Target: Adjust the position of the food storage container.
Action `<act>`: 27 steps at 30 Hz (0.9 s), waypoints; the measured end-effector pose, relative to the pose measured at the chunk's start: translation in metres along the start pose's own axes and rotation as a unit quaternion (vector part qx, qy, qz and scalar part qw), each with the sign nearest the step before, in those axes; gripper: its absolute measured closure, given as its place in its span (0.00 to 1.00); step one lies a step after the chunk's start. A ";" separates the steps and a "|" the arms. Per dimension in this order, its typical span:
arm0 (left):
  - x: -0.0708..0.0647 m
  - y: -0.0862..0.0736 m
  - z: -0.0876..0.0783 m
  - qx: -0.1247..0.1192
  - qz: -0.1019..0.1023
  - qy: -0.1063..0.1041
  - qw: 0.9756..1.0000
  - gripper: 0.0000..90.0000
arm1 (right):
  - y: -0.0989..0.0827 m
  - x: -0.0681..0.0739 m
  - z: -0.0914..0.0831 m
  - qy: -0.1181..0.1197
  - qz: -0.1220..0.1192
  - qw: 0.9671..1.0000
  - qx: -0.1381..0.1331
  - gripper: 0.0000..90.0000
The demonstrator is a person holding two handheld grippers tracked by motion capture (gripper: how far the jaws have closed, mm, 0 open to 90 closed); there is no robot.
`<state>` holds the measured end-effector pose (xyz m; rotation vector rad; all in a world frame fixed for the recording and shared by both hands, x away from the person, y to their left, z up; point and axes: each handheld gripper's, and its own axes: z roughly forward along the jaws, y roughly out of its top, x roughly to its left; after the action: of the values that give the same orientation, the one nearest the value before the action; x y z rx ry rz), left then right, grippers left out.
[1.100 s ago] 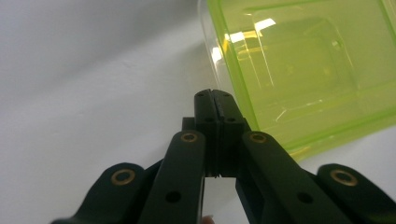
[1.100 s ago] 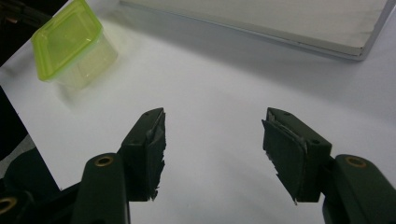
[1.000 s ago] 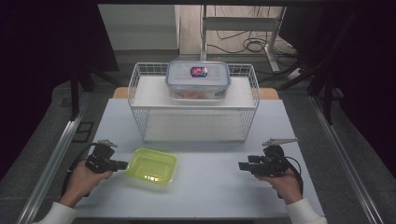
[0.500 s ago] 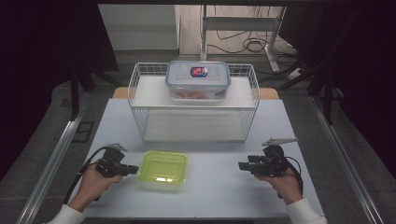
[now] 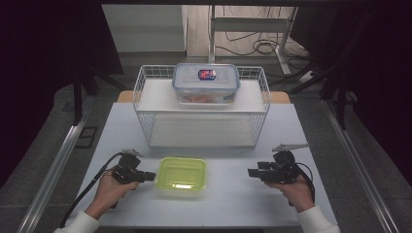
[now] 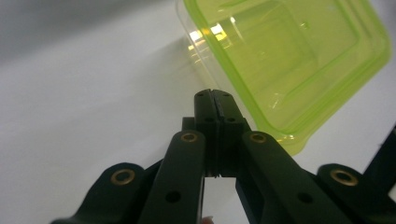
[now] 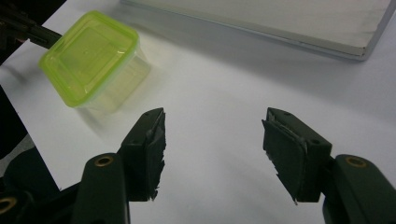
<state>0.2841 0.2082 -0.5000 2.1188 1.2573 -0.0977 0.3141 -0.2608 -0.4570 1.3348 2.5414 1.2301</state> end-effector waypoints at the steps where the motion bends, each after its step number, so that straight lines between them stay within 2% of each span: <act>1: -0.002 0.001 0.001 -0.002 0.001 -0.001 1.000 1.00 | 0.000 0.000 0.000 0.000 0.000 1.000 0.000 0.43; 19: -0.025 0.019 0.022 -0.006 0.014 -0.013 1.000 1.00 | 0.000 0.000 0.000 0.000 0.000 1.000 0.000 0.43; 27: -0.027 0.020 0.026 -0.009 0.014 -0.014 1.000 0.98 | 0.000 -0.001 0.000 0.000 0.000 1.000 0.000 0.43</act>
<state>0.2925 0.1664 -0.4996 2.1119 1.2068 -0.1043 0.3140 -0.2617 -0.4573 1.3355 2.5416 1.2302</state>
